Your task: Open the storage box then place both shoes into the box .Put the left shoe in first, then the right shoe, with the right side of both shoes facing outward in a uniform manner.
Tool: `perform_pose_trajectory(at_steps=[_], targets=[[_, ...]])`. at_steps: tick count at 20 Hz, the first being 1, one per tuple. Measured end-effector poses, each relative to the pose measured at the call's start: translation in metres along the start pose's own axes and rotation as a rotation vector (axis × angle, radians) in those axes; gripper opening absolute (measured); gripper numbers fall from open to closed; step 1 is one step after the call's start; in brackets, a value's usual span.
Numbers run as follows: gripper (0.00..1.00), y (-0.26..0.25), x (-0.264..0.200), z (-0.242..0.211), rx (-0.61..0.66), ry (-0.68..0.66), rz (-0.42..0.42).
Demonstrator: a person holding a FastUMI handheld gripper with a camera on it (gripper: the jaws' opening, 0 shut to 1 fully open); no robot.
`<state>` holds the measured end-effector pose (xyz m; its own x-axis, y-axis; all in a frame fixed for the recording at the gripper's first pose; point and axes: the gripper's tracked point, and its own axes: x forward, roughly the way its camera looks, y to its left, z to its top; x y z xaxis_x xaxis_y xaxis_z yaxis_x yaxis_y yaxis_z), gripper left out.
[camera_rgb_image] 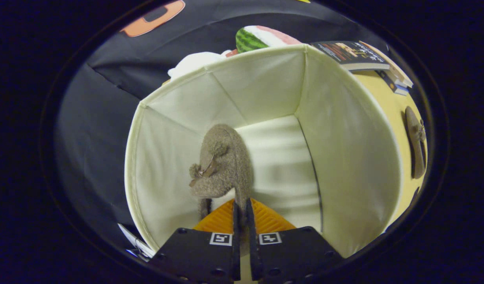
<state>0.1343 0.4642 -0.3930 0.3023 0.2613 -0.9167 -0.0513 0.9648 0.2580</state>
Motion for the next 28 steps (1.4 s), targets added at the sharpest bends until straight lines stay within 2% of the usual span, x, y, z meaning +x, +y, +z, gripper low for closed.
perform_pose_trajectory(at_steps=[3, 5, 8, 12, 15, 19, 22, 28], targets=[[0.36, 0.009, -0.013, -0.003, 0.03, 0.019, 0.076], [0.54, 0.012, -0.035, -0.004, -0.008, -0.006, 0.113], [0.95, 0.022, -0.077, -0.009, -0.102, -0.041, 0.186], [0.96, 0.015, -0.151, -0.002, -0.191, -0.113, 0.243], [0.96, -0.01, -0.202, 0.005, -0.228, -0.149, 0.276], [0.96, -0.089, -0.23, 0.017, -0.282, -0.167, 0.233], [0.96, -0.167, -0.231, 0.034, -0.241, -0.179, 0.197], [0.96, -0.337, -0.209, 0.066, -0.122, -0.188, 0.042]])
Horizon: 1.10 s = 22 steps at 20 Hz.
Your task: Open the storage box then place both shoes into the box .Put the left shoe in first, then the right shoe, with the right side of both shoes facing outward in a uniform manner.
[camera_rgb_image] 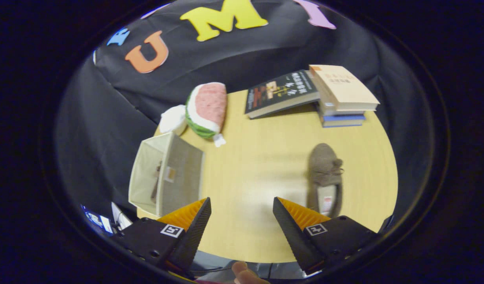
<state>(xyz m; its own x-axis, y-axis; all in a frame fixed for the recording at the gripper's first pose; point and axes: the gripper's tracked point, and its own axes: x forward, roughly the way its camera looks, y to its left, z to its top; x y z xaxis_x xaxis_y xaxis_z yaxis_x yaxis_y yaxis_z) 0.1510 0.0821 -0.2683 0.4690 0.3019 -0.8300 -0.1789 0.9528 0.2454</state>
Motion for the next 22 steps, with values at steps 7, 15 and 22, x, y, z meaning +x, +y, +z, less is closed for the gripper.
perform_pose_trajectory(at_steps=[7, 15, 22], targets=[[0.96, -0.153, 0.022, 0.019, -0.03, -0.034, -0.242], [0.93, -0.207, 0.07, -0.022, -0.034, 0.084, -0.347], [0.27, -0.192, 0.091, -0.031, 0.029, 0.145, -0.287]])
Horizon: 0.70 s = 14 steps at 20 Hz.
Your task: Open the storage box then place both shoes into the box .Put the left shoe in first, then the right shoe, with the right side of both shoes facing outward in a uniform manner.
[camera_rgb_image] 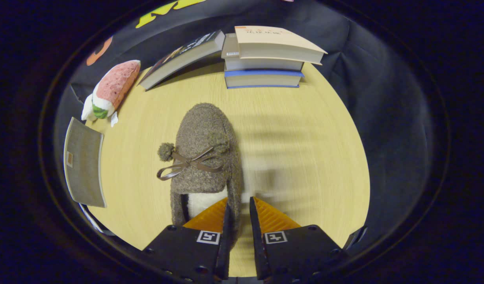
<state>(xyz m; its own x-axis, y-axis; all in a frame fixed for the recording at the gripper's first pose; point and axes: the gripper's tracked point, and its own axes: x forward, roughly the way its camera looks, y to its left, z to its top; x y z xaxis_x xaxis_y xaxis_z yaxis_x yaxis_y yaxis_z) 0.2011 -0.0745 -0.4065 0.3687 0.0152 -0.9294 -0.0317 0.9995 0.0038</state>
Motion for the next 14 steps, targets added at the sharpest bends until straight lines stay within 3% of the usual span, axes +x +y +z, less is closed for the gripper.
perform_pose_trajectory(at_steps=[4, 6, 8, 14], targets=[[0.22, 0.01, 0.003, 0.004, -0.061, 0.027, 0.023], [0.06, 0.009, 0.002, 0.003, -0.036, 0.045, 0.014], [0.01, 0.011, -0.001, 0.003, 0.009, 0.064, 0.024], [0.0, 0.033, -0.034, -0.005, 0.118, 0.073, 0.127]])
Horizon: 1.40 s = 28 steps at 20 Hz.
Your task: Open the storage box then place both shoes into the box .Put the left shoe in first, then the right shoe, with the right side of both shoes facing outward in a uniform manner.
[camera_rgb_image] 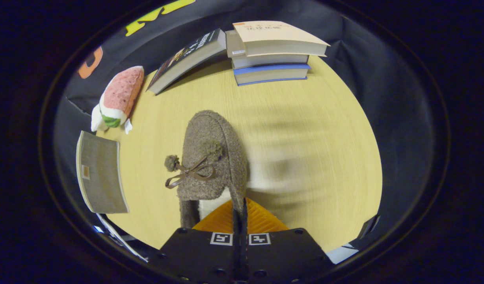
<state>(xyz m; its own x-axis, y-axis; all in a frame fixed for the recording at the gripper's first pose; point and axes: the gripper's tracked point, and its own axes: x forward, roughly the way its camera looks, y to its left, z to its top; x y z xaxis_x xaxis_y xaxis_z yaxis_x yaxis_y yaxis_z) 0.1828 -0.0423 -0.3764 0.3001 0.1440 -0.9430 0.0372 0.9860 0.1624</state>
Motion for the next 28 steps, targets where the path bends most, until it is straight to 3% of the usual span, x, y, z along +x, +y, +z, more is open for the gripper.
perform_pose_trajectory(at_steps=[3, 10, 17, 24, 28], targets=[[0.0, 0.028, -0.036, -0.002, 0.092, -0.012, 0.129], [0.0, 0.113, -0.104, 0.011, -0.013, -0.124, 0.147], [0.0, 0.259, -0.137, -0.014, -0.135, -0.123, 0.219], [0.0, 0.386, -0.123, -0.047, -0.201, -0.091, 0.255], [0.0, 0.426, -0.089, -0.06, -0.191, -0.076, 0.203]])
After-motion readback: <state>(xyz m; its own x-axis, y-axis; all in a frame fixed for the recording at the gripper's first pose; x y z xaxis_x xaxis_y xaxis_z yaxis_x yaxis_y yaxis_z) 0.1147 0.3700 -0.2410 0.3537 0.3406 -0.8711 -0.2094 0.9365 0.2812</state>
